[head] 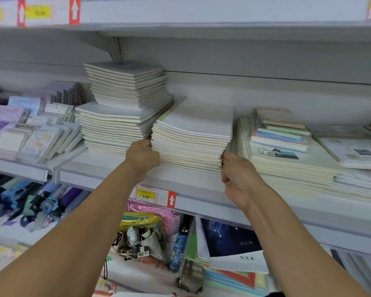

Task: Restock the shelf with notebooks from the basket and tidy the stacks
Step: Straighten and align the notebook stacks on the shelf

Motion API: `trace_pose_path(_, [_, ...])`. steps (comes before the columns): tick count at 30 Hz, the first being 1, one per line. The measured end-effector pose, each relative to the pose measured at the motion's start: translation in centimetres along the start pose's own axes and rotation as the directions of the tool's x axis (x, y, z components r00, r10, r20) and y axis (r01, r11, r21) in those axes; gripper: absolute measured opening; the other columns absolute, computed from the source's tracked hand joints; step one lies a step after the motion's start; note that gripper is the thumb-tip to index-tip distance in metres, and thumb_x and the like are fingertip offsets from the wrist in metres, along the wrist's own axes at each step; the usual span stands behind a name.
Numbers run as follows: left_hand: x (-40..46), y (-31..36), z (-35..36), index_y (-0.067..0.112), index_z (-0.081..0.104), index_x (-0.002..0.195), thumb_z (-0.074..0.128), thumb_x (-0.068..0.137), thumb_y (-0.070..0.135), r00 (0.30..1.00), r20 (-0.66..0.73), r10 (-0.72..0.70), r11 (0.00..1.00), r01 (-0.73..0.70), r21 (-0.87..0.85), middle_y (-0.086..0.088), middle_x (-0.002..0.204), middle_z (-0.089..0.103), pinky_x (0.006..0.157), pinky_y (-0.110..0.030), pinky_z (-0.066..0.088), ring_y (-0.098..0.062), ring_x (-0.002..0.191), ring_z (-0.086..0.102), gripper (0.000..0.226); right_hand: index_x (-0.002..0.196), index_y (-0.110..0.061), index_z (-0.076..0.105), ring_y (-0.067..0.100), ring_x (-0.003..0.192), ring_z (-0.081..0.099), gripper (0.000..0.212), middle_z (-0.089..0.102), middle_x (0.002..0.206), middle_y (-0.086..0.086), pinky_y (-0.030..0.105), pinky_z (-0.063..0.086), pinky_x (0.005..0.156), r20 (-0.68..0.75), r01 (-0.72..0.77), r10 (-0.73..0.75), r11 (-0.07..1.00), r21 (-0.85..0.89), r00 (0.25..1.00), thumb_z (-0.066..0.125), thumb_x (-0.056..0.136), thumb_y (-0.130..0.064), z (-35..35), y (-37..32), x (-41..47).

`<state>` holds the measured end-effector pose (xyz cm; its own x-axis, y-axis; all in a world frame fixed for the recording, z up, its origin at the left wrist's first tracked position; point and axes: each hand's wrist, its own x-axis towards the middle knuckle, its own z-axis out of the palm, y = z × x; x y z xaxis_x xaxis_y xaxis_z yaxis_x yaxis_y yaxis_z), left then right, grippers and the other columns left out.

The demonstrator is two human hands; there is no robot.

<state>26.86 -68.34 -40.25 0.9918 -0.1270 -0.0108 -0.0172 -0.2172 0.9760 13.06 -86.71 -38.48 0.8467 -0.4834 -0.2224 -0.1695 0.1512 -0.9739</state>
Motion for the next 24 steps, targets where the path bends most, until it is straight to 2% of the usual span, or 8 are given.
trace_pose_path(2, [0.2,-0.3,0.0,0.010,0.066,0.094,0.064,0.066,-0.017,1.000,-0.004,0.012,1.000,-0.012,0.007,-0.003,0.098,0.070,0.096,-0.040,0.053,-0.027,0.104,0.065,0.039,0.137,-0.018,0.056,0.007,0.086,0.050,0.059,0.064,0.113,-0.005,0.013,0.033,0.085,-0.009,0.022,-0.022,1.000,0.020,1.000,0.031,0.094,0.013,0.2,-0.1,-0.1])
trace_pose_path(3, [0.2,-0.3,0.1,0.014,0.065,0.091,0.069,0.064,-0.014,1.000,-0.001,0.018,1.000,-0.018,0.023,-0.002,0.099,0.070,0.097,-0.042,0.052,-0.027,0.105,0.065,0.039,0.135,-0.019,0.056,0.005,0.084,0.050,0.054,0.064,0.107,-0.006,0.012,0.037,0.067,-0.009,0.031,-0.031,0.999,0.020,0.999,0.034,0.096,0.010,0.4,0.0,-0.2])
trace_pose_path(5, [0.0,-0.2,0.2,0.016,0.064,0.092,0.084,0.062,-0.006,0.999,-0.001,0.032,0.995,-0.031,0.095,-0.002,0.104,0.070,0.099,-0.039,0.051,-0.024,0.106,0.065,0.042,0.126,-0.018,0.061,0.005,0.082,0.052,0.042,0.064,0.101,-0.005,0.007,0.040,0.056,0.000,0.060,-0.061,0.994,-0.090,0.998,0.039,0.097,0.005,0.9,-0.2,-0.6])
trace_pose_path(9, [-0.3,0.8,0.1,0.008,0.066,0.115,0.095,0.054,0.023,0.999,0.004,0.038,0.942,-0.037,0.334,-0.002,0.114,0.069,0.100,-0.036,0.049,-0.024,0.110,0.062,0.070,0.143,-0.007,0.041,0.020,0.106,0.049,0.045,0.052,0.132,0.007,0.022,0.042,0.087,0.031,0.060,-0.052,0.913,-0.403,0.998,0.040,0.099,-0.002,1.3,-1.4,-0.7])
trace_pose_path(11, [-0.2,1.2,0.2,0.007,0.065,0.117,0.094,0.056,0.029,0.999,0.034,0.012,0.927,-0.024,0.375,-0.004,0.117,0.067,0.101,-0.038,0.048,-0.026,0.113,0.061,0.071,0.146,0.000,0.035,0.024,0.109,0.050,0.048,0.049,0.138,0.013,0.024,0.041,0.086,0.025,0.049,-0.042,0.874,-0.484,0.999,0.044,0.099,-0.002,1.7,-1.8,-0.3])
trace_pose_path(15, [-0.1,1.5,1.0,0.009,0.067,0.114,0.089,0.062,0.004,0.969,0.243,-0.049,0.996,0.028,0.090,-0.003,0.112,0.072,0.094,-0.028,0.049,-0.019,0.107,0.066,0.057,0.128,0.003,0.051,0.020,0.090,0.052,0.036,0.059,0.112,0.009,0.022,0.042,0.061,-0.048,0.007,-0.039,0.842,-0.540,0.998,0.052,0.094,-0.007,3.1,-1.2,0.7])
trace_pose_path(20, [-0.1,1.3,1.1,0.008,0.066,0.092,0.071,0.067,-0.024,0.976,0.214,-0.026,0.996,0.007,0.086,-0.010,0.100,0.070,0.092,-0.032,0.049,-0.025,0.096,0.064,0.041,0.127,0.001,0.052,0.021,0.094,0.058,0.035,0.063,0.118,0.010,0.022,0.043,0.064,-0.117,-0.008,-0.055,0.878,-0.479,0.992,0.054,0.093,-0.005,3.1,-0.3,0.8])
trace_pose_path(24, [1.2,0.4,1.0,0.003,0.066,0.110,0.079,0.061,-0.019,0.978,0.208,-0.021,0.992,-0.006,0.128,-0.012,0.108,0.071,0.095,-0.039,0.052,-0.027,0.101,0.066,0.056,0.107,-0.005,0.051,0.019,0.087,0.051,0.016,0.048,0.082,0.001,0.023,0.041,0.061,-0.111,0.003,-0.067,0.869,-0.494,0.992,0.053,0.091,-0.004,2.3,0.0,0.2])
